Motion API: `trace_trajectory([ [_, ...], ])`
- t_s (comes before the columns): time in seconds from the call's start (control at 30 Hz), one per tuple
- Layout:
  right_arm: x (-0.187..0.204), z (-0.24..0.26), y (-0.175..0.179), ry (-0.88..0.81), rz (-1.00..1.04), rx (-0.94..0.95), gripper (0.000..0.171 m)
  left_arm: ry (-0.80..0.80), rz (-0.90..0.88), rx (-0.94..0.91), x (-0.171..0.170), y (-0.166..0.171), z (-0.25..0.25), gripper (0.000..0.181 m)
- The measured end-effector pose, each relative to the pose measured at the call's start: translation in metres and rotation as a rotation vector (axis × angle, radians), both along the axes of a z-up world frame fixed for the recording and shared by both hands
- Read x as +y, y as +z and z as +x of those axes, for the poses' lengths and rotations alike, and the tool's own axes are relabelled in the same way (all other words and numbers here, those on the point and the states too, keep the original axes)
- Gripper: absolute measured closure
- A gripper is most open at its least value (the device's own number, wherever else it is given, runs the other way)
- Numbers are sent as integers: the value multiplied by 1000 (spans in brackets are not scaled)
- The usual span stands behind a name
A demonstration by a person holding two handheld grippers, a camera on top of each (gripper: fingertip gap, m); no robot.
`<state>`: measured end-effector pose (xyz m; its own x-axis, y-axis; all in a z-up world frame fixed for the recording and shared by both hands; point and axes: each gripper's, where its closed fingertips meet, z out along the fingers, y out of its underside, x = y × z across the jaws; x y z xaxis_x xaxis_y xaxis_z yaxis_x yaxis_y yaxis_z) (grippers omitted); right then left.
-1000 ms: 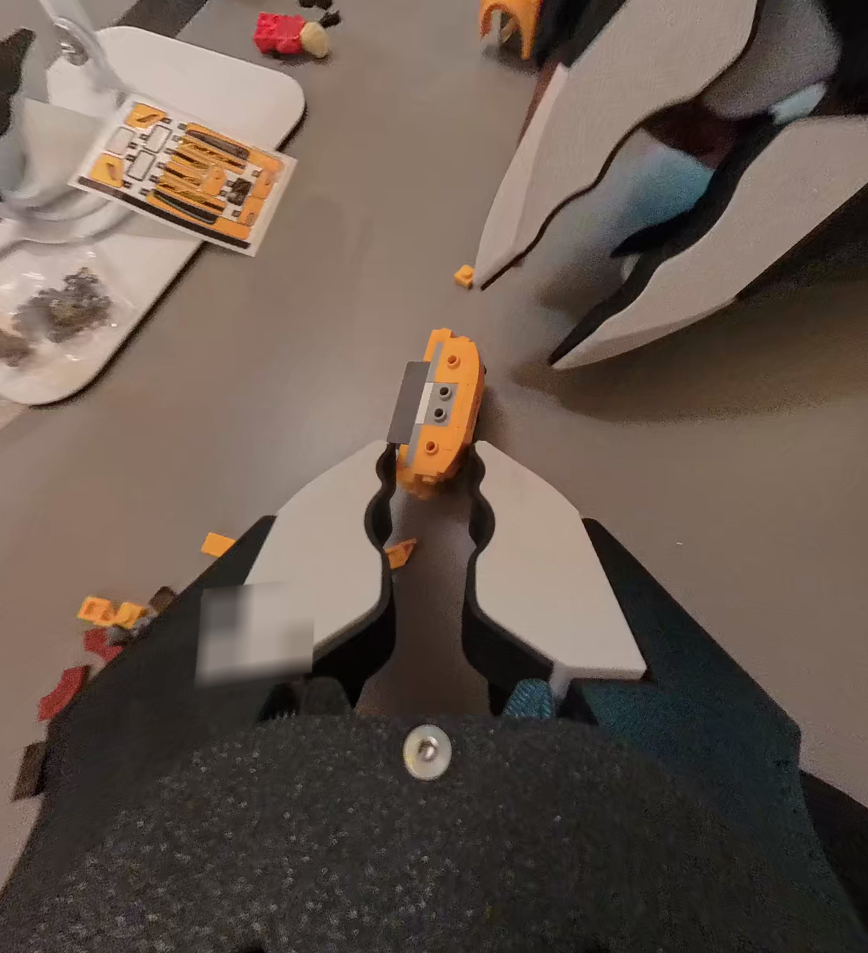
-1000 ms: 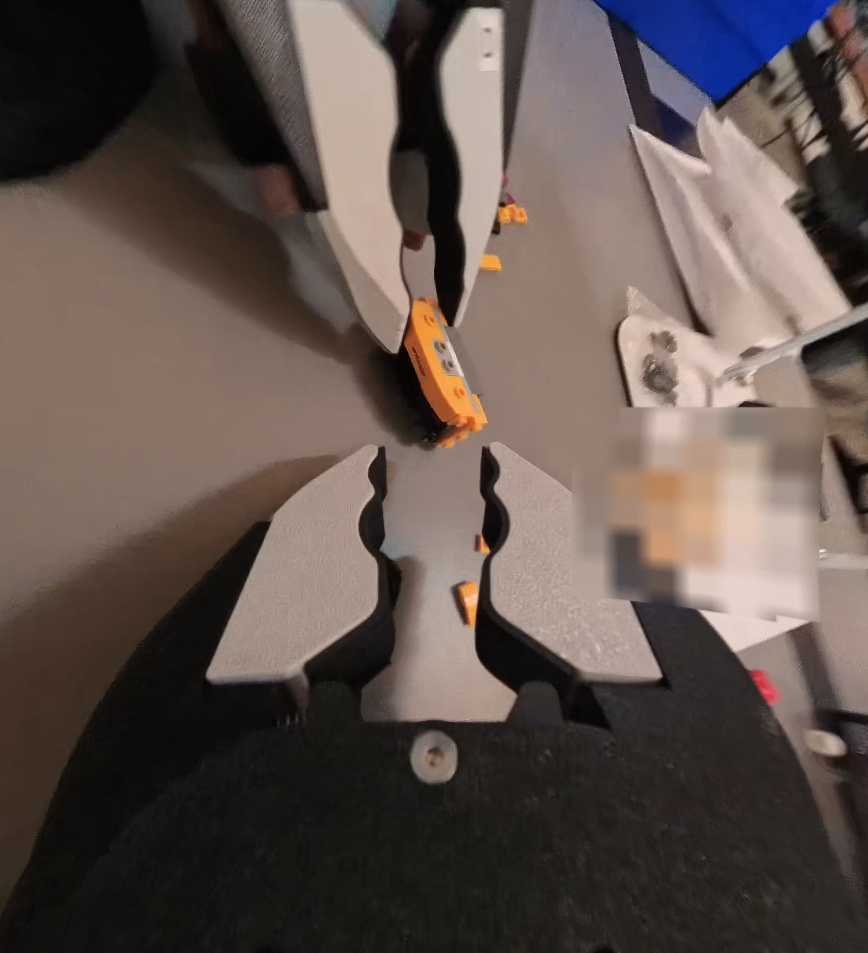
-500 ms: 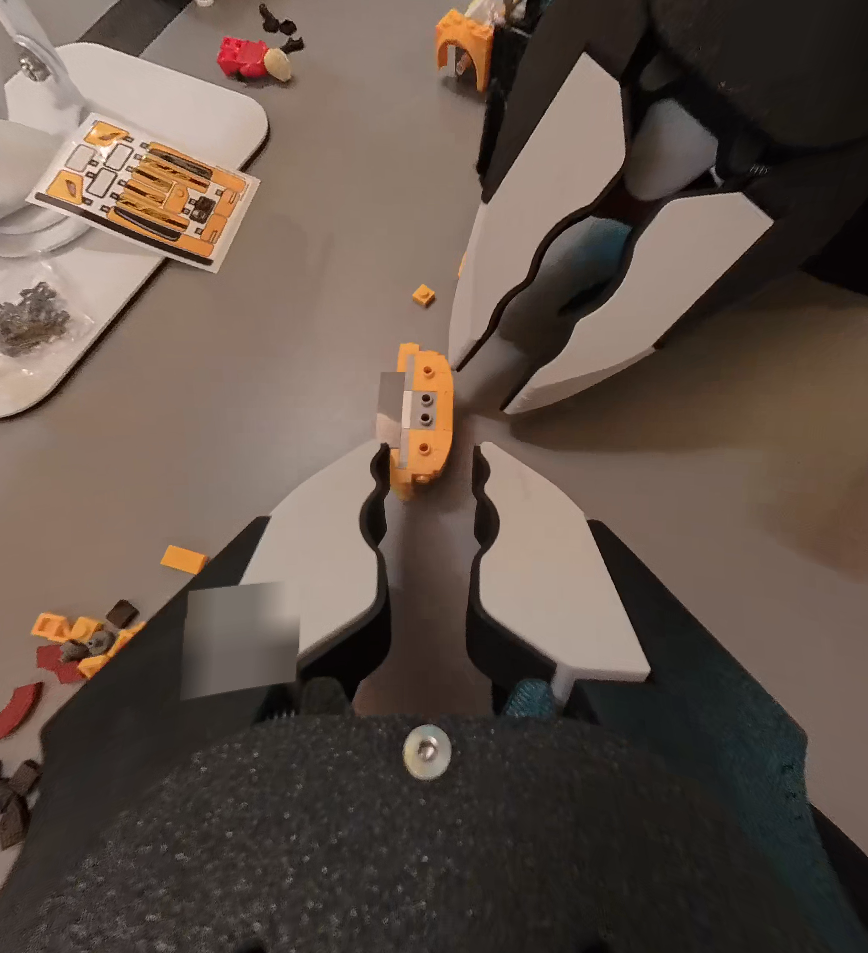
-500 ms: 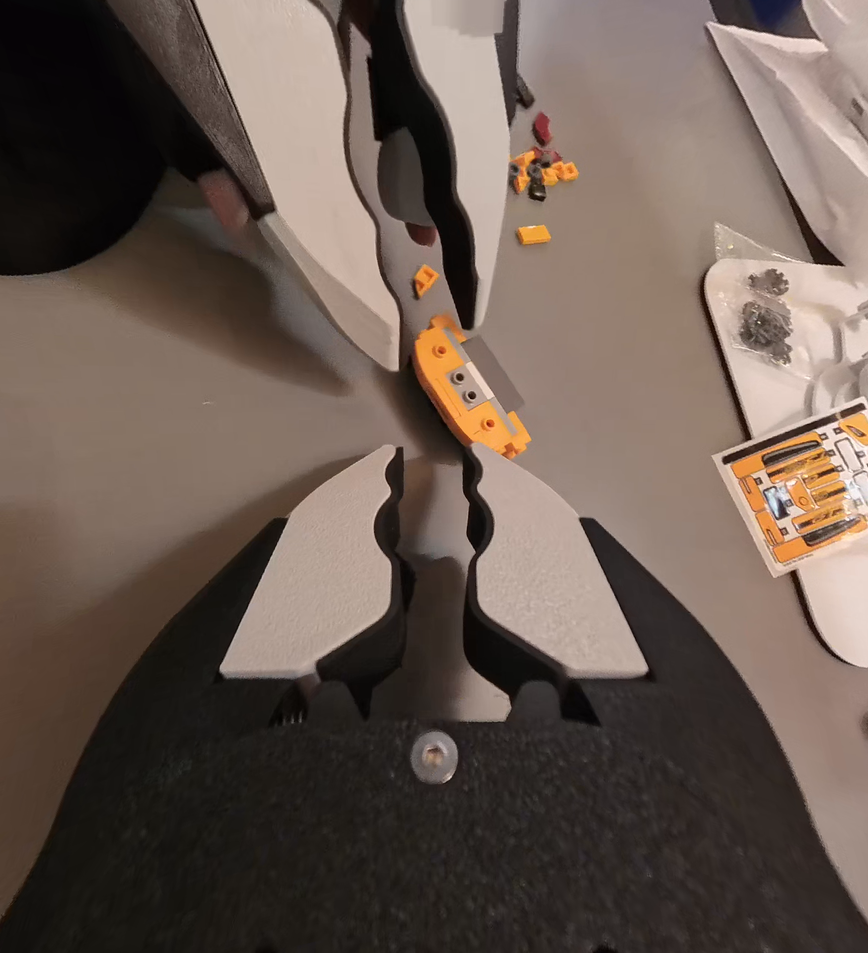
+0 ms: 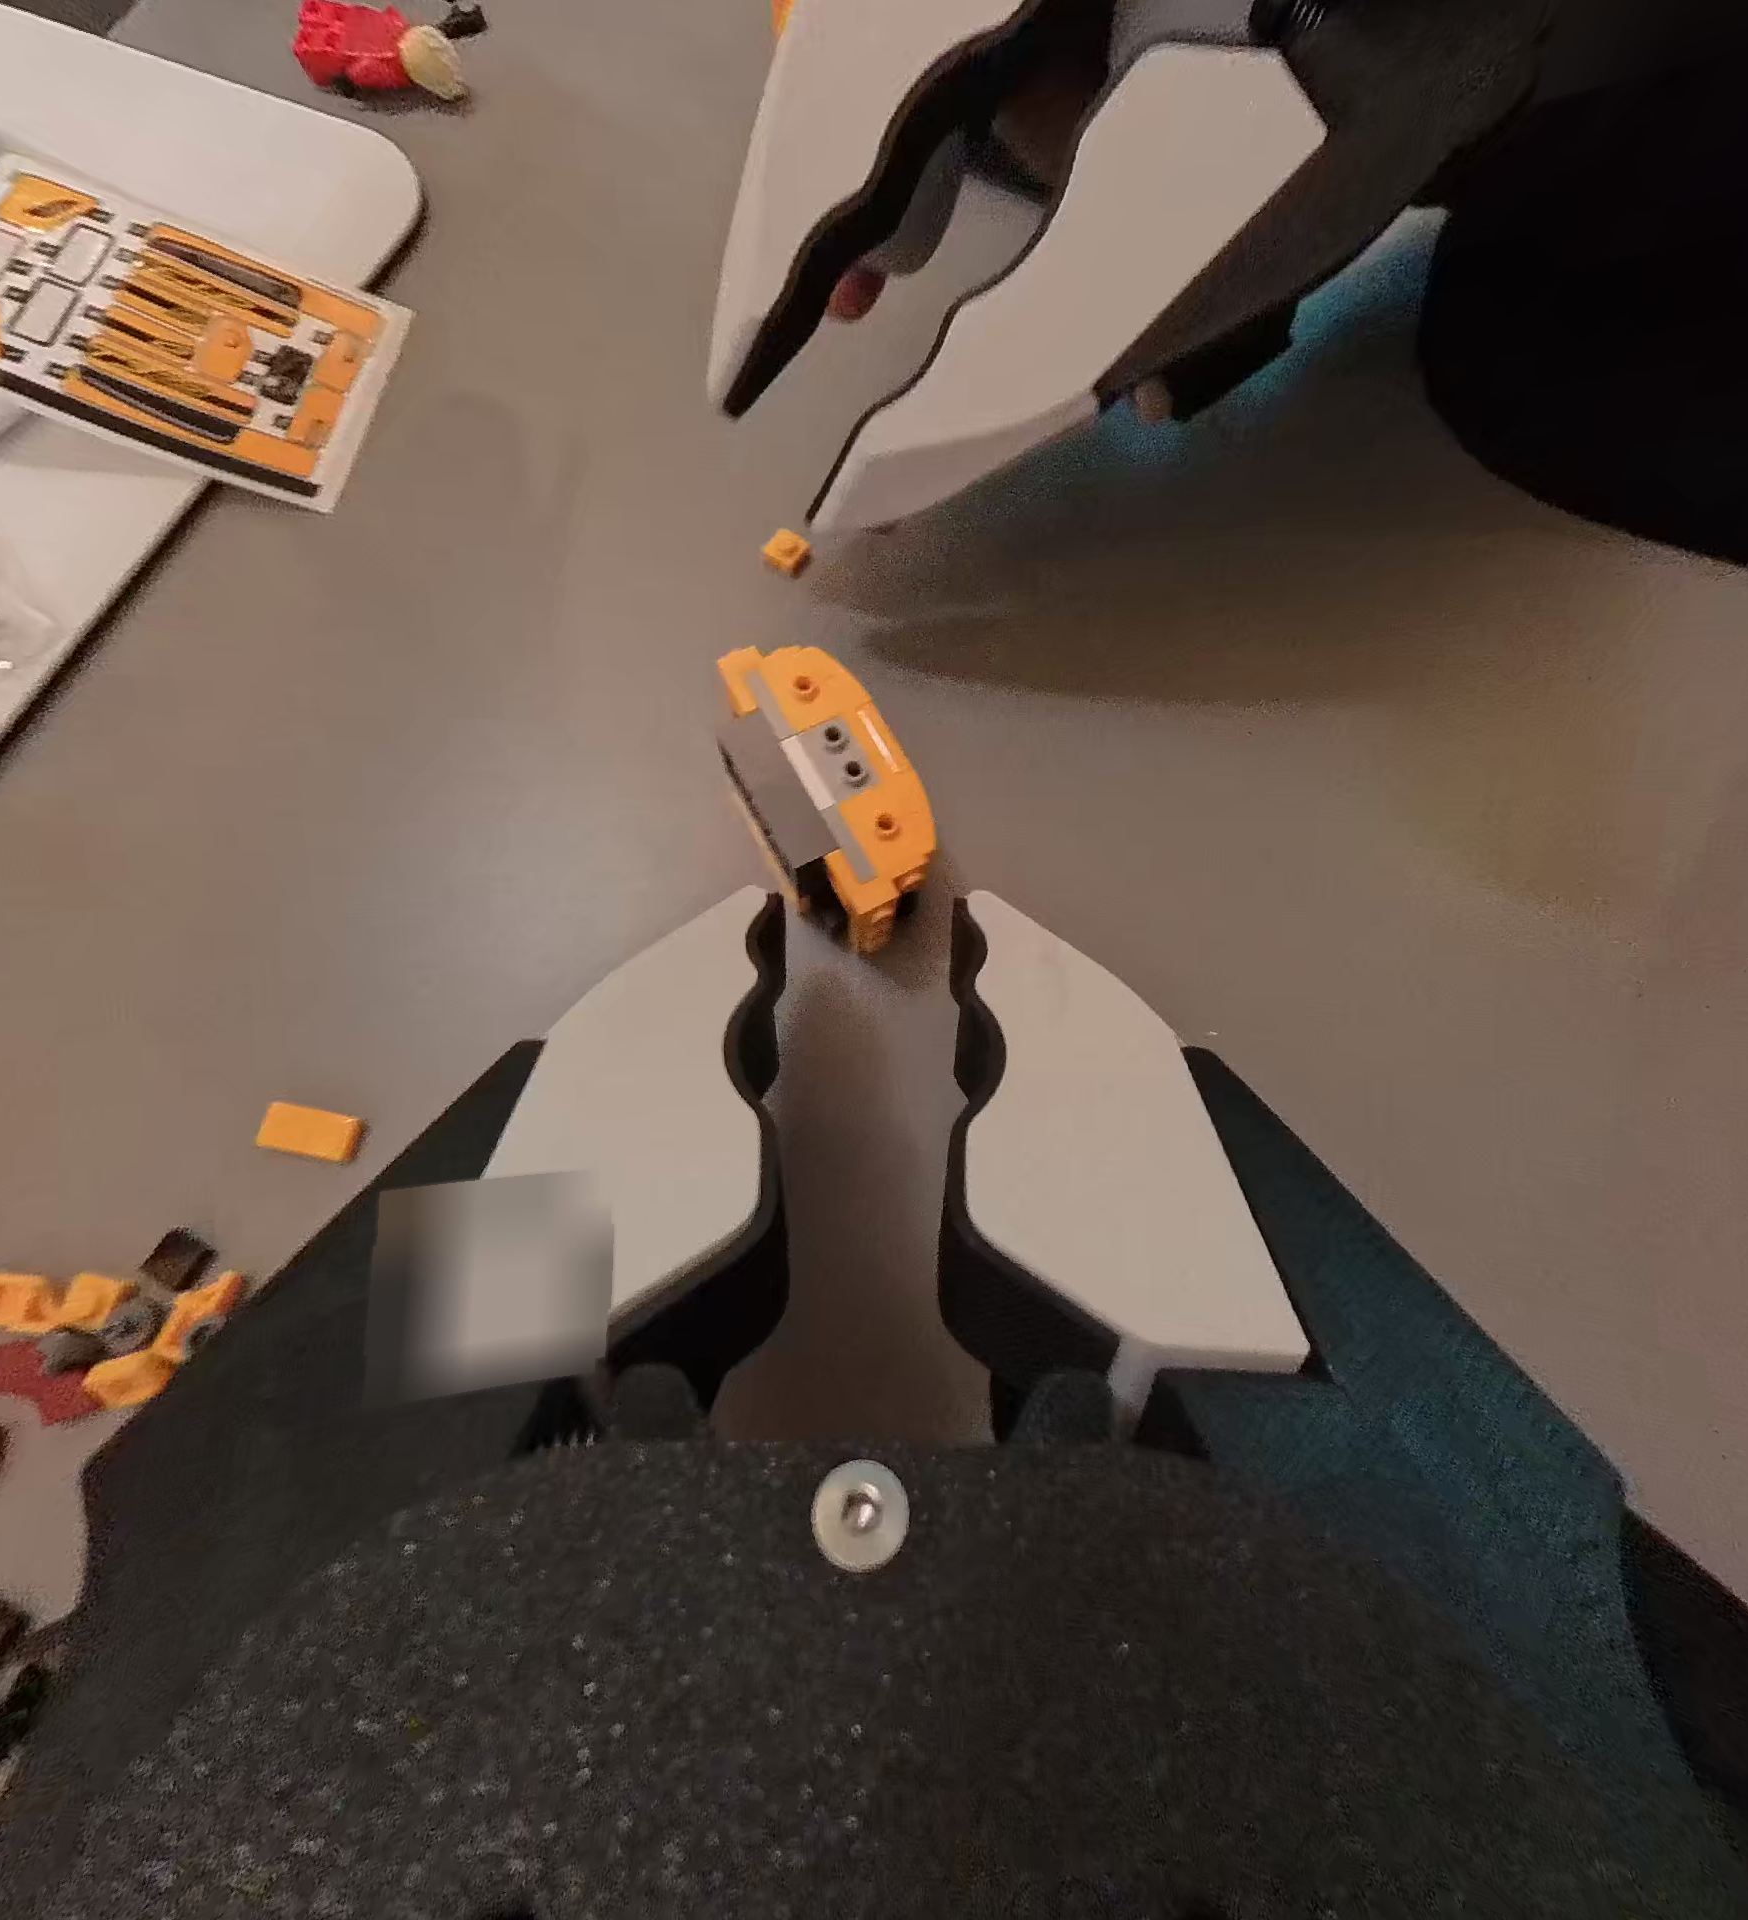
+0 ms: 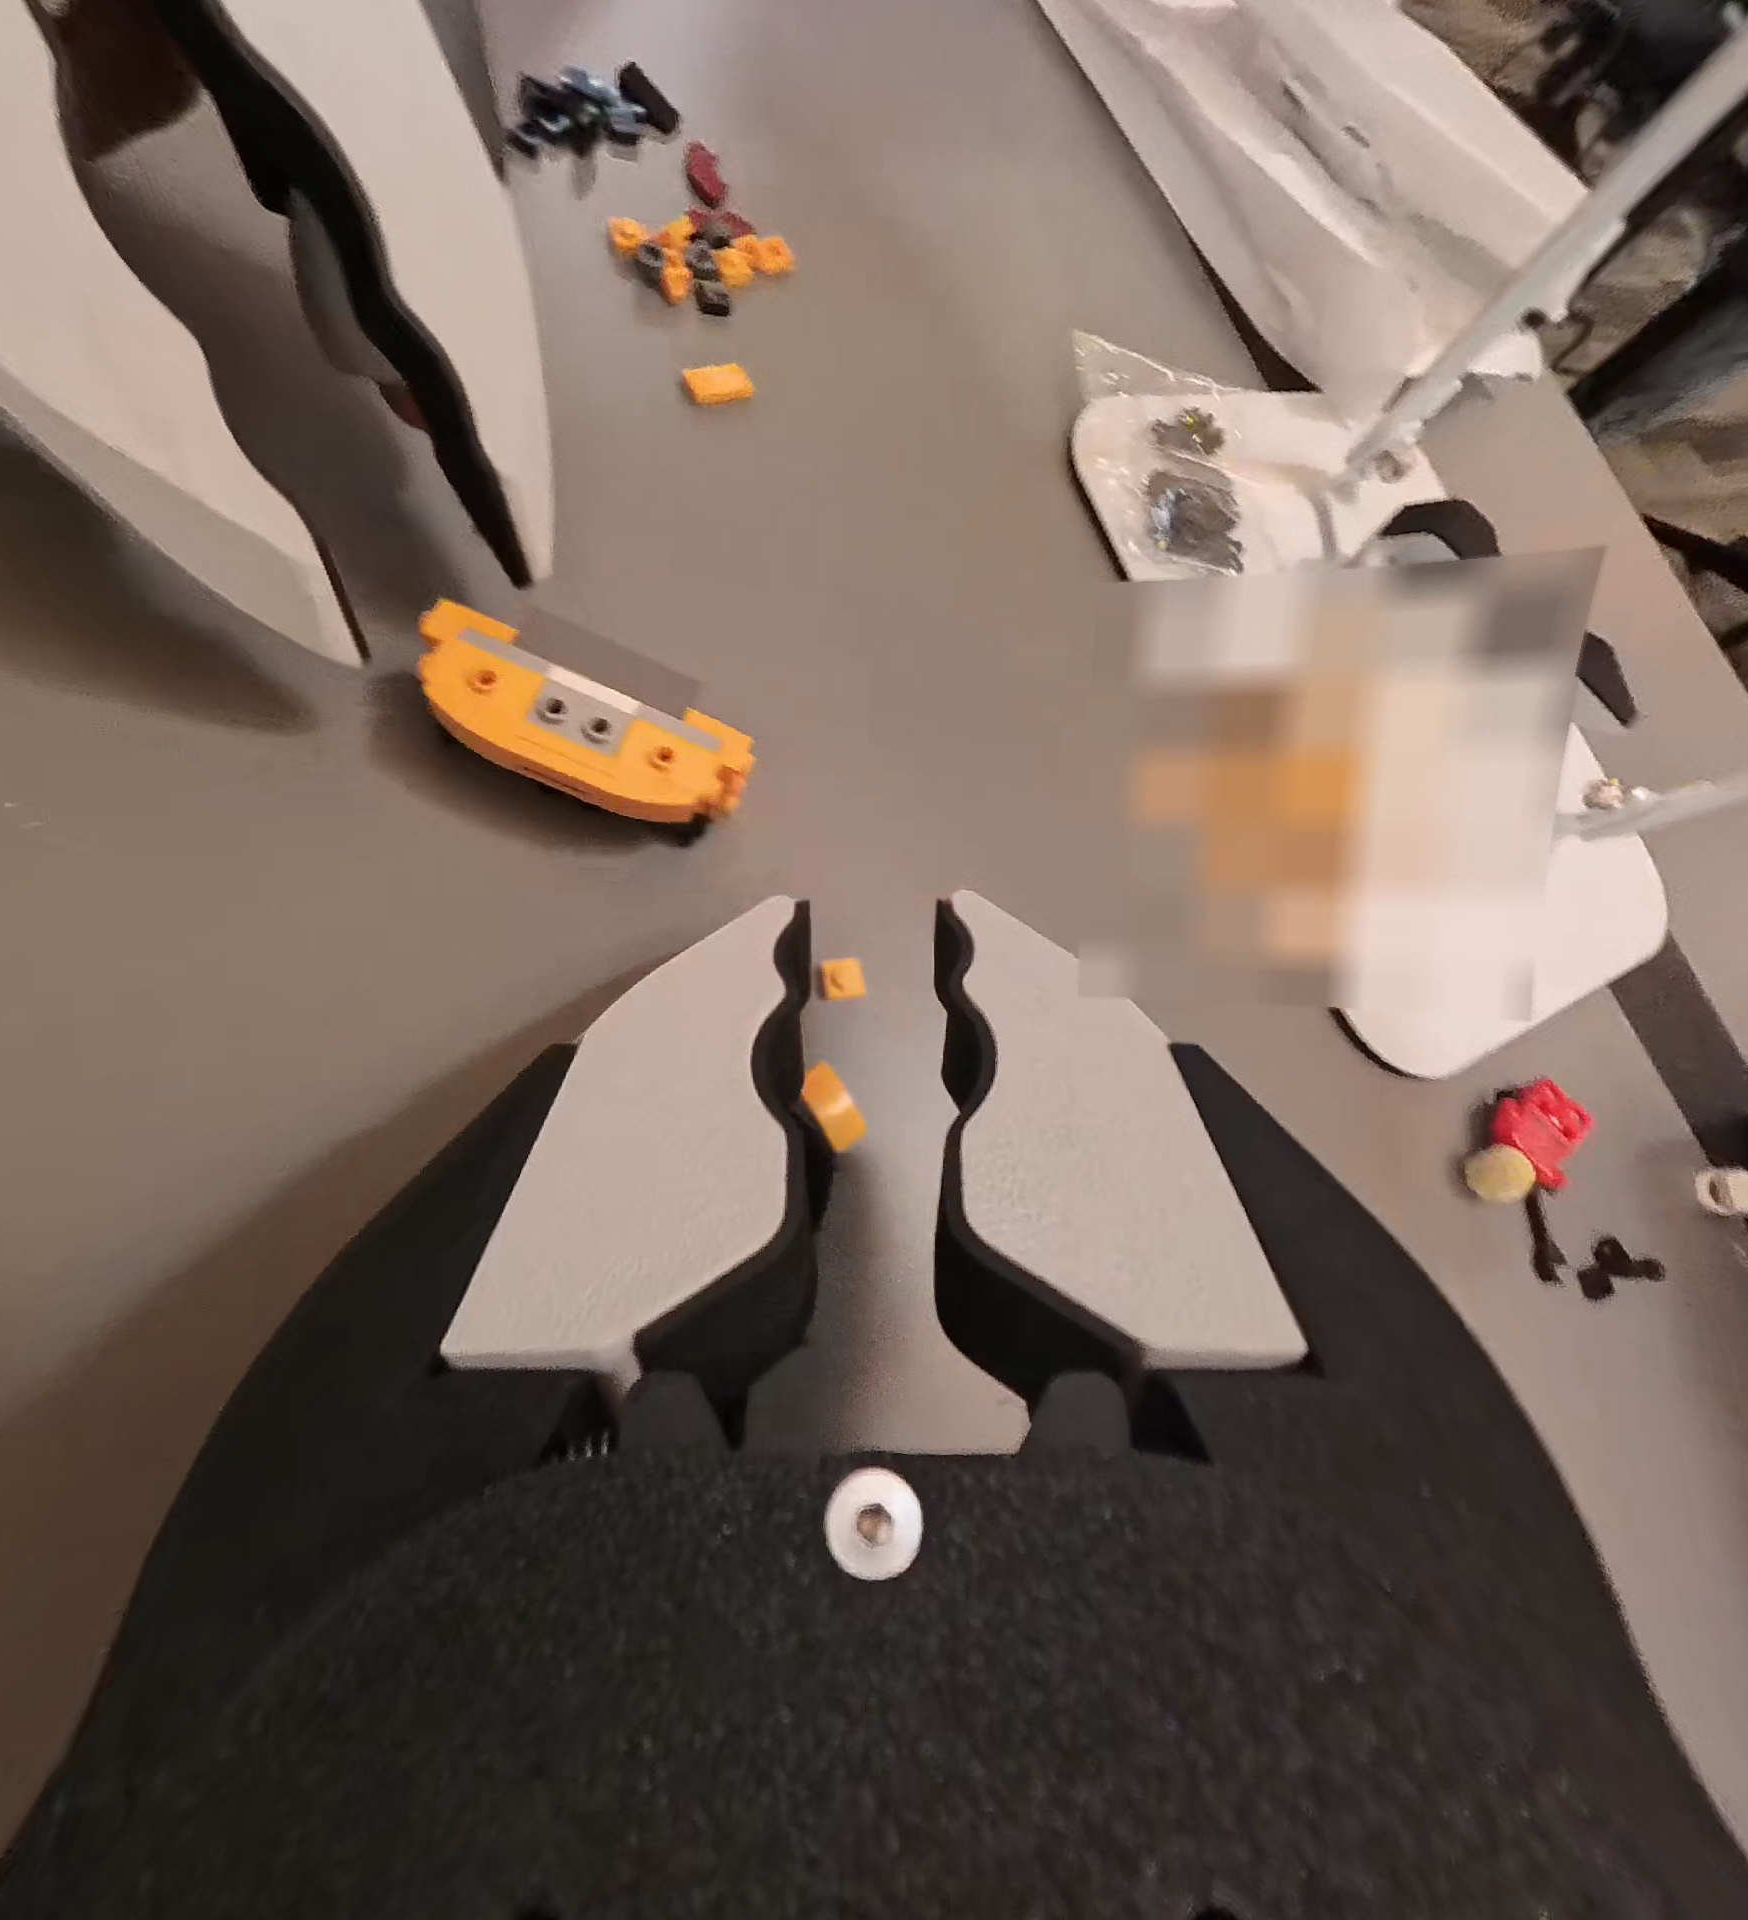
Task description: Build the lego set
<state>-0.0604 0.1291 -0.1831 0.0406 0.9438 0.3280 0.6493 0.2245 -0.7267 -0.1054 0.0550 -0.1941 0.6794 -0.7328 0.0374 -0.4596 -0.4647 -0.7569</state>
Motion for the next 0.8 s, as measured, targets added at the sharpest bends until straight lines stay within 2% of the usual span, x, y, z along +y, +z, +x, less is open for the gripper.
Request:
trace_trajectory([
  [0.03,4,4,-1,-9,-9,-2,149,10,10,9,1,0,-4,153],
  [0.23,7,10,-11,-19,-57,-44,150,70,46,12,9,6,-25,159],
  [0.57,9,5,-22,-24,-78,-99,153,15,57,45,4,2,-16,160],
  [0.8,6,4,-29,-20,-193,-195,159,27,62,34,6,3,-18,160],
])
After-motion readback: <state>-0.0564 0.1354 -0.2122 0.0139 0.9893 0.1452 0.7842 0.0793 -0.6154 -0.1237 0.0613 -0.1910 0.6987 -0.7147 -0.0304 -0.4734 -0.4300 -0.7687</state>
